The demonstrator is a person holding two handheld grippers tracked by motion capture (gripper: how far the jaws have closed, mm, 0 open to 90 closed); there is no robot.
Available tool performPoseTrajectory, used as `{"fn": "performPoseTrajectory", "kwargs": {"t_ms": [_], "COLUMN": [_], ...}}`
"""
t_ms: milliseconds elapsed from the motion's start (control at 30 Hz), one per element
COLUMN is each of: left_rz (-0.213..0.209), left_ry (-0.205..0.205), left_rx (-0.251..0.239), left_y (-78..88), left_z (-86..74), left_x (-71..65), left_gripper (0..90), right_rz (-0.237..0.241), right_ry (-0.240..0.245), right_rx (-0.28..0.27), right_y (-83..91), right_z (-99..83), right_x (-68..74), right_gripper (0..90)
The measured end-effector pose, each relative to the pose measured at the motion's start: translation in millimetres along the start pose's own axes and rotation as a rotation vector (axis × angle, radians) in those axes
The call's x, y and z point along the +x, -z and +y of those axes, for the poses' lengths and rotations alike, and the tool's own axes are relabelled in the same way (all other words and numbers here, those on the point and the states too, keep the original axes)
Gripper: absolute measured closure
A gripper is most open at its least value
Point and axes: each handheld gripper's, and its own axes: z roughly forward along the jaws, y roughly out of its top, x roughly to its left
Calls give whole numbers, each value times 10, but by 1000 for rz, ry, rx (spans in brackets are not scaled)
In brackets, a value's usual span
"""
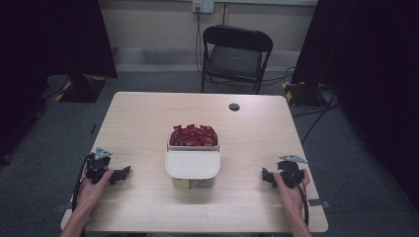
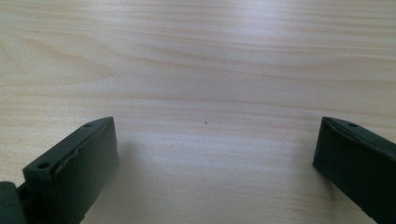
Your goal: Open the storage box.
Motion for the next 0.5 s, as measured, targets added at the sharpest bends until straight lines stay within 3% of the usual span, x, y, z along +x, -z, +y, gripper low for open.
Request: {"fn": "performPoseTrajectory", "kwargs": {"t_ms": [500], "left_rz": [1], "left_ry": [2], "left_rx": [0], "left_y": [0], "left_z": [0], "left_x": [-1], "left_gripper": [25], "right_rz": [14], "right_ry": [12], "right_rx": [2], "right_y": [-4], "right_z": [6], "right_x": [-13], "right_gripper": [0]}}
